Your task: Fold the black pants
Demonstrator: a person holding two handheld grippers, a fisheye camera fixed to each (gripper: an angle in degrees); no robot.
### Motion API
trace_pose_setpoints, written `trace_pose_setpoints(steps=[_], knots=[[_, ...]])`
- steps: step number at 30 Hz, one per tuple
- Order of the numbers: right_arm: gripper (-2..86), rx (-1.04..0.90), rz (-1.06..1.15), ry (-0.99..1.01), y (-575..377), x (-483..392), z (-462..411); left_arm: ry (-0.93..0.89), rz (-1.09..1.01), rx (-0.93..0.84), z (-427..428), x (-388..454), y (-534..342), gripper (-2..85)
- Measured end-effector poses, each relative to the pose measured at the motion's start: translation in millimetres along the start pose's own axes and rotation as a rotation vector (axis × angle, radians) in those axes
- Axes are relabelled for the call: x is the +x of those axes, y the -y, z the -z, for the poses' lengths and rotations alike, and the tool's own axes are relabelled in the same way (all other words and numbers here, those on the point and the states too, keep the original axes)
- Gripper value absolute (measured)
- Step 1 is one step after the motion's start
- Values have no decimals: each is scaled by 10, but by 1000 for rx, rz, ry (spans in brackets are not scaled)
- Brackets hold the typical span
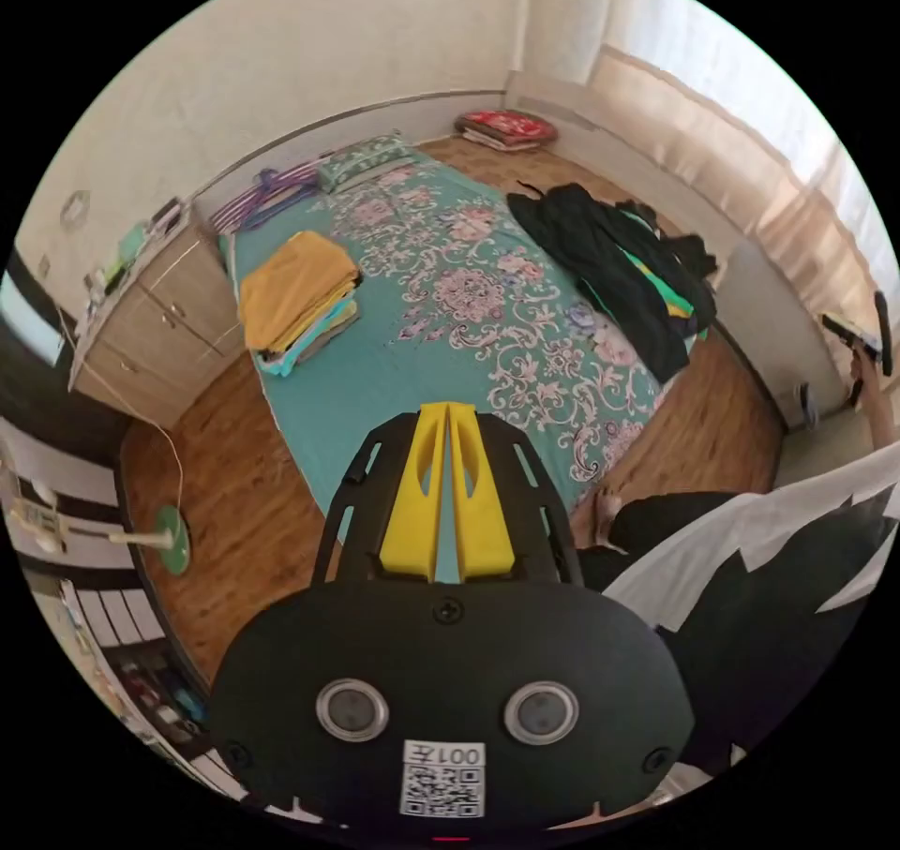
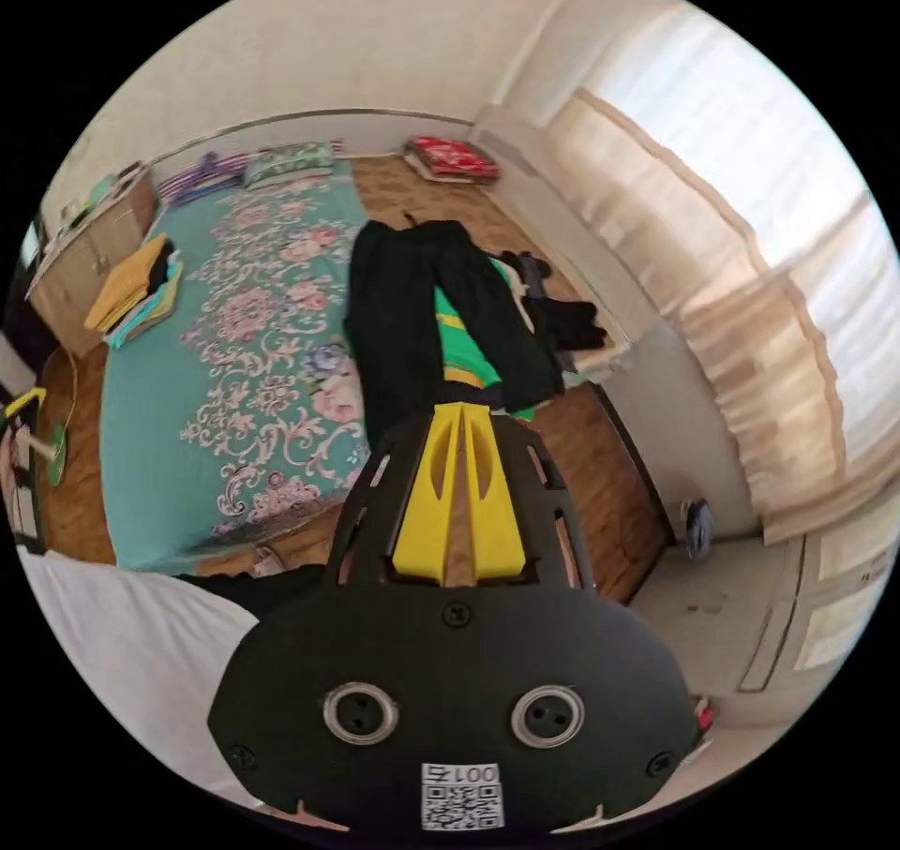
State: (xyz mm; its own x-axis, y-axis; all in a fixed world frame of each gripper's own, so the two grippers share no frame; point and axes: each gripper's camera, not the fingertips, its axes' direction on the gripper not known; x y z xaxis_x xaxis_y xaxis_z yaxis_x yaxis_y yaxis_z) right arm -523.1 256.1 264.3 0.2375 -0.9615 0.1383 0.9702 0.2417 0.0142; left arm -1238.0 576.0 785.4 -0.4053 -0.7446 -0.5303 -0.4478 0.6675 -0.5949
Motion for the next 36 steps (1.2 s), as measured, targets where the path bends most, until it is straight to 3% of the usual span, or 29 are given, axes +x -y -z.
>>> trace_pose_setpoints(steps=[9,18,29,31,36], knots=[[4,-71,-166,34,-1272,1187,-959,-68,-179,24,-846,2058,1087,-9],[5,-87,-140,125,-1287,2423,-2370,-239,-113,-105,-2284,3811,2339,-9],[5,-189,-89,254,-241,3104,-4000,-374,37,-386,-4452,4352,3492,52],[6,-232,-30,230,-5,3164,-4262,-364,79,-426,-4929,4297,3602,71],[8,-522,236,0,739,3499,-5172,-542,349,-506,-6080,4034,3727,104]])
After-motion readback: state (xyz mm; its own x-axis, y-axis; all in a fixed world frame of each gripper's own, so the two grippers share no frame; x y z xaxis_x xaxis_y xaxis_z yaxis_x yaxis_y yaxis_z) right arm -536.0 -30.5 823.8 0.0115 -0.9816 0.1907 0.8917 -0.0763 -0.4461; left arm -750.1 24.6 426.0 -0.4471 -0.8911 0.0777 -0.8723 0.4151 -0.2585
